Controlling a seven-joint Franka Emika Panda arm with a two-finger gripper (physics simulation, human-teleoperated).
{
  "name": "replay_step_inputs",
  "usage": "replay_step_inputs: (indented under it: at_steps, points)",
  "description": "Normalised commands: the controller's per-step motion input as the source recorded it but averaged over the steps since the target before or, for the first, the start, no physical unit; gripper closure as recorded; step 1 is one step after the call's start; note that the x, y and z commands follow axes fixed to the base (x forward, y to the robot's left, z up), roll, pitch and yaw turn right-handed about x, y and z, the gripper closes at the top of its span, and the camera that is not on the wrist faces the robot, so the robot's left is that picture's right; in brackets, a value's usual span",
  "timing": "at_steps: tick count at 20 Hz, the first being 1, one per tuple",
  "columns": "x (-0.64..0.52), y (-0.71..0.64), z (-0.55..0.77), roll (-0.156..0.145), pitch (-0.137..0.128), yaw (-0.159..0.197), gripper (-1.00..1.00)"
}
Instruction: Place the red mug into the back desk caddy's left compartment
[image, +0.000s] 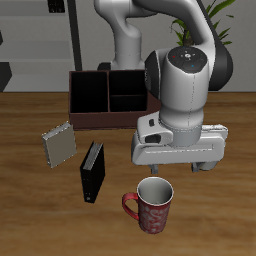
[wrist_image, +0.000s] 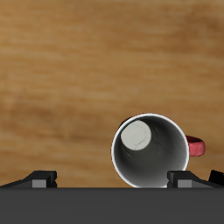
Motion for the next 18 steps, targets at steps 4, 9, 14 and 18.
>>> replay_step_inputs:
  at_steps: [4, 9, 14, 18]
  points:
    - [0.02, -0.03, -0.20, -0.004, 0.005, -0.014, -1.00]
    - [-0.01, 0.05, -0.18, -0.005, 0.003, -0.010, -1.00]
    - [-0.01, 0.08, -0.16, 0.011, -0.023, 0.006, -1.00]
    - [-0.07, 0.17, -0.21, 0.002, -0.041, -0.005, -1.00]
